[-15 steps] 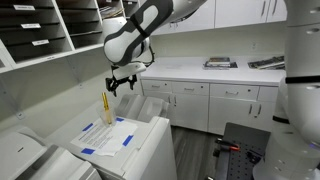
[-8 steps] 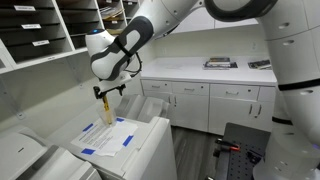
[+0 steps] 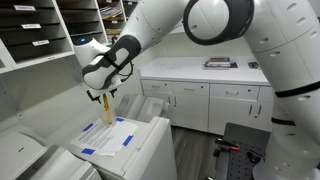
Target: Take the marker out of the cup
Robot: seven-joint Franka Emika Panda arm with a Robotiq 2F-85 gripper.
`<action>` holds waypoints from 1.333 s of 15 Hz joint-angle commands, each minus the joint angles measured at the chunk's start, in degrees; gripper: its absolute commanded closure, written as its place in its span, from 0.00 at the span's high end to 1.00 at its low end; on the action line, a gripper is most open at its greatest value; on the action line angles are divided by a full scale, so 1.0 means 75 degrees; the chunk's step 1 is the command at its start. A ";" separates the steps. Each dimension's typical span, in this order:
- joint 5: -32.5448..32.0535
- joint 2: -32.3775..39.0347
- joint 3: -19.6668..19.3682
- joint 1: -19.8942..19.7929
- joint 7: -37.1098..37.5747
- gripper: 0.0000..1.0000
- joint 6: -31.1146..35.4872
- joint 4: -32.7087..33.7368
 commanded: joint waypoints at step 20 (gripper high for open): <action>-0.0838 -0.0873 -0.0593 0.0474 0.0910 0.02 0.0839 -0.0060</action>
